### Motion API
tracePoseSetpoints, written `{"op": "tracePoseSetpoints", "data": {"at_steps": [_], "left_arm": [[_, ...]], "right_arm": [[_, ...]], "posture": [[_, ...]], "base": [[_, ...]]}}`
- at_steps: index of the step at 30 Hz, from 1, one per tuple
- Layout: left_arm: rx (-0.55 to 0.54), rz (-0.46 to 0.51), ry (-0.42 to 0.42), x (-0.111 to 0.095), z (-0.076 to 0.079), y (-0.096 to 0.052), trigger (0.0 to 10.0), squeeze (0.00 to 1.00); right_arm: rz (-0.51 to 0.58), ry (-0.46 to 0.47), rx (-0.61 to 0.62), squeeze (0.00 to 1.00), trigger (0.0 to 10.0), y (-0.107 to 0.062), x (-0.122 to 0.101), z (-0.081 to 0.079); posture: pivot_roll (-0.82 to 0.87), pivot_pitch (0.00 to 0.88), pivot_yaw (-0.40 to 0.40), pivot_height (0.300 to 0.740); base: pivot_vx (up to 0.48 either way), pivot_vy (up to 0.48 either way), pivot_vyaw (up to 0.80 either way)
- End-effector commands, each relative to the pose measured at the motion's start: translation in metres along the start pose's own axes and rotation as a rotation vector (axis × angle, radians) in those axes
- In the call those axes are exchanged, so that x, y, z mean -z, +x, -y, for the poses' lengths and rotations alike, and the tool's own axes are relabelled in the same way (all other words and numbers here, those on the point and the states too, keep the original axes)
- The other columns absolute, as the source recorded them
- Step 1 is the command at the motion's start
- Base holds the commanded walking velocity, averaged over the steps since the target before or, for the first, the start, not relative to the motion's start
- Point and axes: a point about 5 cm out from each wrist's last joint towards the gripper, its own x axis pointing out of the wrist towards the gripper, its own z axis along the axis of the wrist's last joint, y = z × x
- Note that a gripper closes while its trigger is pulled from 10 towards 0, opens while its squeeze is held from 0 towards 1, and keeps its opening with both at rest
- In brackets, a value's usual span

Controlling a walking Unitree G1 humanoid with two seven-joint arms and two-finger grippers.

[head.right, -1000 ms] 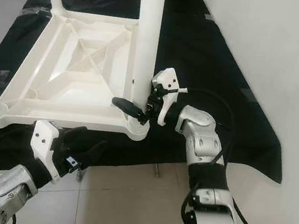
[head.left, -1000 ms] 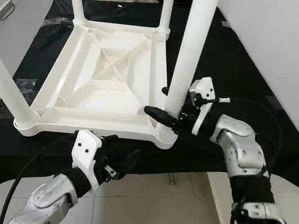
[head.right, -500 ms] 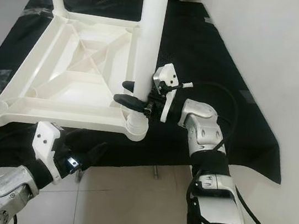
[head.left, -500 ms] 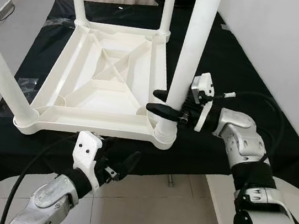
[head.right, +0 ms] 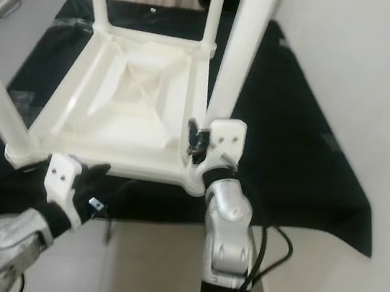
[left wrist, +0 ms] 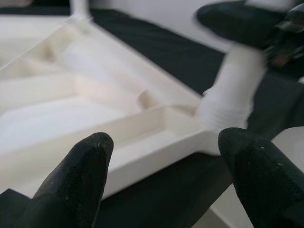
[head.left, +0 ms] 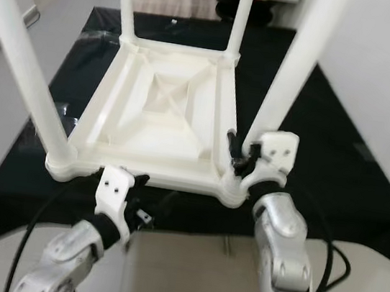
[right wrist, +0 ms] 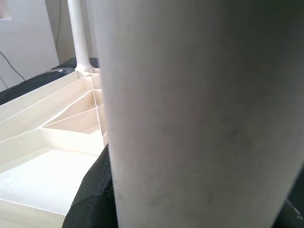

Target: Building children table

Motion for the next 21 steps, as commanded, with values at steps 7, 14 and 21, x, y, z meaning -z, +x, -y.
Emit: {"op": "tracePoseSetpoints", "data": {"at_steps": [7, 14, 21], "left_arm": [[-0.02, -0.023, -0.011, 0.008, -0.003, -0.001, 10.0, 0.0], [-0.039, -0.035, -0.001, 0.009, -0.005, -0.005, 10.0, 0.0], [-0.048, -0.015, -0.03, 0.006, -0.001, -0.007, 10.0, 0.0]], "right_arm": [[-0.059, 0.005, -0.152, 0.0, 10.0, 0.012, 0.014, -0.011], [0.011, 0.086, -0.464, 1.0, 10.0, 0.015, -0.009, -0.003], [-0.02, -0.021, -0.834, 0.0, 10.0, 0.024, -0.013, 0.025]], "posture": [[-0.09, 0.099, -0.011, 0.74], [-0.05, 0.11, -0.016, 0.74], [-0.02, 0.129, -0.041, 0.74]], "base": [[0.0, 0.0, 0.0], [0.0, 0.0, 0.0], [0.0, 0.0, 0.0]]}}
